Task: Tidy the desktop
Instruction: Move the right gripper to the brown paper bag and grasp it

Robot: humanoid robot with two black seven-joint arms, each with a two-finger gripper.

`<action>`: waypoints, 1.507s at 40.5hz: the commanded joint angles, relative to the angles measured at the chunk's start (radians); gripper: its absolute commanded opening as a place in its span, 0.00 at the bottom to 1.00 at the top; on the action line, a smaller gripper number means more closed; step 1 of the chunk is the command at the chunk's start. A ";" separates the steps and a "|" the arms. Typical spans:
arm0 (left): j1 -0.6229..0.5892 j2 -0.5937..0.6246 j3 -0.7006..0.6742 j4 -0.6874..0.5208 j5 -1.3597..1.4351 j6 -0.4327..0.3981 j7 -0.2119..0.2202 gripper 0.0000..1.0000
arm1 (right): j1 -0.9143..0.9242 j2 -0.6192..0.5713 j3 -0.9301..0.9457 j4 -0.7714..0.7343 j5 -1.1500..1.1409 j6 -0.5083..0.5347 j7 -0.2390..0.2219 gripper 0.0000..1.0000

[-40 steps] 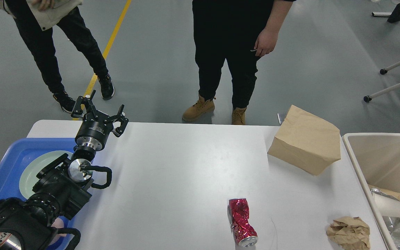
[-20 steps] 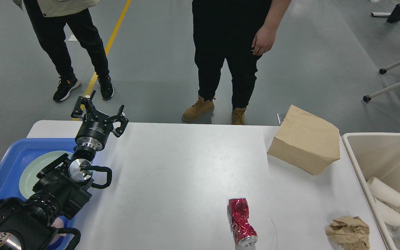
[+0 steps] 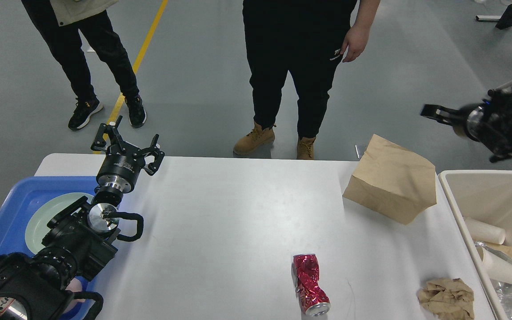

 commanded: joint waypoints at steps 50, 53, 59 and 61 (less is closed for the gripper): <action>0.001 0.000 0.000 0.000 0.000 0.000 0.000 0.96 | -0.133 -0.171 0.212 0.217 0.002 -0.019 0.000 1.00; -0.001 0.000 0.000 0.000 0.000 0.000 0.000 0.96 | -0.204 -0.164 0.258 0.148 0.002 -0.020 0.000 1.00; 0.001 0.000 0.000 0.000 0.000 0.000 0.000 0.96 | -0.279 -0.136 0.313 0.095 0.002 -0.043 0.000 1.00; 0.001 0.000 0.000 0.000 0.000 0.000 0.000 0.96 | -0.311 -0.128 0.331 0.088 0.002 -0.072 0.000 1.00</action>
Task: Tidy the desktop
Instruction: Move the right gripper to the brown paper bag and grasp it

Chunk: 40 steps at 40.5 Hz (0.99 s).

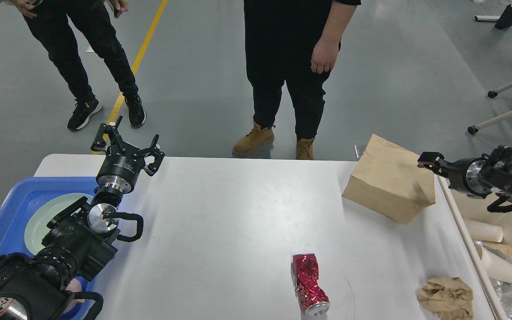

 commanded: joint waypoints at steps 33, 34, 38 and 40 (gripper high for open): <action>0.000 0.000 0.000 0.000 0.000 0.000 0.000 0.96 | -0.112 0.033 0.135 -0.018 0.041 -0.065 0.003 0.91; -0.001 0.000 0.000 0.000 0.000 0.000 0.000 0.96 | -0.113 0.033 0.135 -0.018 0.041 -0.065 0.003 0.89; 0.000 0.000 0.000 0.000 0.000 0.000 0.000 0.96 | -0.121 0.036 0.135 -0.018 0.041 -0.065 0.003 0.75; -0.001 0.000 0.000 0.000 0.000 0.002 0.000 0.96 | -0.127 0.039 0.135 -0.014 0.041 -0.059 0.003 0.53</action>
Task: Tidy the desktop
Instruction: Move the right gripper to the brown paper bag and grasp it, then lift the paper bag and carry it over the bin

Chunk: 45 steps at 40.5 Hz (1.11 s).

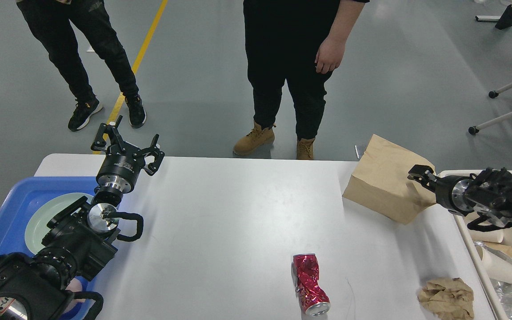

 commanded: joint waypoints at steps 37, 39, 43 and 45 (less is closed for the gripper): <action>0.000 0.000 0.000 0.000 0.000 0.000 0.000 0.96 | 0.331 -0.216 0.000 0.341 0.001 0.124 -0.003 0.00; 0.000 0.000 0.000 0.000 -0.002 0.000 0.000 0.96 | 0.371 -0.234 0.000 0.345 0.001 0.152 -0.003 0.00; 0.001 0.000 0.000 0.000 0.000 0.000 0.000 0.96 | 0.454 -0.270 -0.001 0.348 0.001 0.203 -0.003 0.00; 0.001 0.000 0.000 0.000 0.000 0.000 0.000 0.96 | 0.495 -0.293 -0.003 0.348 0.001 0.232 -0.003 0.00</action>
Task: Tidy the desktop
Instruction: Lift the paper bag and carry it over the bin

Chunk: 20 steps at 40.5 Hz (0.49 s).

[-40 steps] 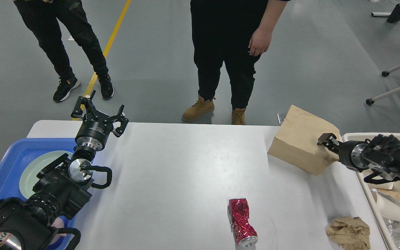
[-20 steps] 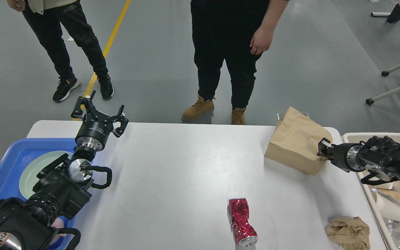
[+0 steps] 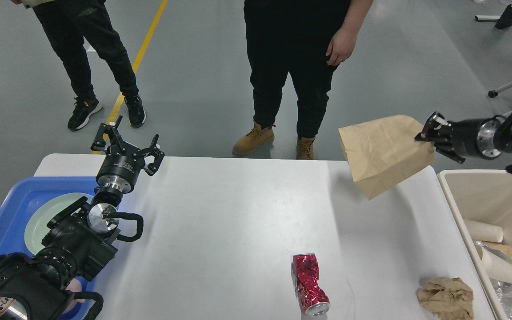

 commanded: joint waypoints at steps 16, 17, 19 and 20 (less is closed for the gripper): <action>-0.001 0.000 0.000 0.000 0.000 -0.001 0.000 0.96 | 0.126 -0.172 -0.005 -0.197 -0.001 0.127 0.002 0.00; -0.001 0.000 0.000 0.000 0.000 -0.001 0.000 0.96 | 0.090 -0.177 0.000 -0.217 -0.001 0.124 0.002 0.00; -0.001 0.000 0.000 0.000 0.000 -0.001 0.000 0.96 | -0.011 -0.189 0.000 -0.272 -0.001 0.109 0.002 0.00; 0.000 0.000 0.000 0.000 0.000 -0.001 0.000 0.96 | -0.037 -0.192 0.000 -0.286 -0.001 0.102 0.002 0.00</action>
